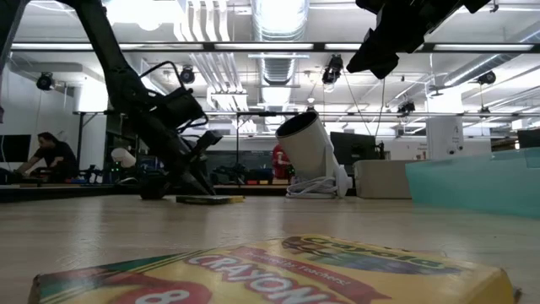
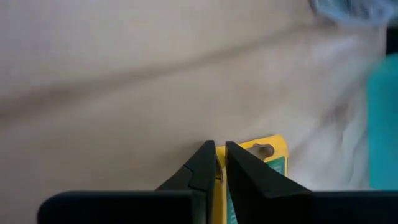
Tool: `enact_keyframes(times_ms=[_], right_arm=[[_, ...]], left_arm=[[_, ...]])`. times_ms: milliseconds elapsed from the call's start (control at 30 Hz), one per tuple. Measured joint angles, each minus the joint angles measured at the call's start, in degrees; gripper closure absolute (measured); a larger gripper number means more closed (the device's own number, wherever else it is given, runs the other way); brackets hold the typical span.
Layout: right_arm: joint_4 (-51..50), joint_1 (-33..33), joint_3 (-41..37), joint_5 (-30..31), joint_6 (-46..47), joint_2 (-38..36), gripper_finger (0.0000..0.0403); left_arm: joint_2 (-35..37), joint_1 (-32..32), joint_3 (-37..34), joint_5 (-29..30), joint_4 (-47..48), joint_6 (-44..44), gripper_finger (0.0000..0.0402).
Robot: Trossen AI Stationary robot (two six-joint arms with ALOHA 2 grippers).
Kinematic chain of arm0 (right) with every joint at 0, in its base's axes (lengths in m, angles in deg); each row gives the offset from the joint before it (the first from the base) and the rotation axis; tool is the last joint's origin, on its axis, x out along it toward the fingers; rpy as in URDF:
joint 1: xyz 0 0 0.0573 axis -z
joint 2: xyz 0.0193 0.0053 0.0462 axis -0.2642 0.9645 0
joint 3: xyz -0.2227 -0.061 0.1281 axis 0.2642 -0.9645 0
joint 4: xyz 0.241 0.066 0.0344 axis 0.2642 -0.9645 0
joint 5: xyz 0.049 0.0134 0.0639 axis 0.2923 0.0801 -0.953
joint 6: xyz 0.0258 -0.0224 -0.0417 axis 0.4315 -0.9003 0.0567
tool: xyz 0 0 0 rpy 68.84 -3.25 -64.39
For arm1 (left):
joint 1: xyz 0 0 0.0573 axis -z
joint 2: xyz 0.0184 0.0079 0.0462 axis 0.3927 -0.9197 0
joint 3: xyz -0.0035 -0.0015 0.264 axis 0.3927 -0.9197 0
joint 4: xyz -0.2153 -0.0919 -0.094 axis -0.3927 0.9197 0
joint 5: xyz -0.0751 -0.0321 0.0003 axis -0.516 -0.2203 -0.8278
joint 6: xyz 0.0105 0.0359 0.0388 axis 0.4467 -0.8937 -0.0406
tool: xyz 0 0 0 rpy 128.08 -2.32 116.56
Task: Pick & Place School Supplies
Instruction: Put the crayon box into the green bin
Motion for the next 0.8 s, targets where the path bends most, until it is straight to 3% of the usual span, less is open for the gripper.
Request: enact_keyframes(times_ms=[500,800], right_arm=[[0.0,0.0,0.0,0.0,0.0,0.0,0.0335],[0.0,0.0,0.0,0.0,0.1,0.0,0.0335]], left_arm=[[0.0,16.1,0.0,1.5,0.4,6.9,0.0363],[0.0,30.0,0.4,9.4,-1.0,14.7,0.0364]])
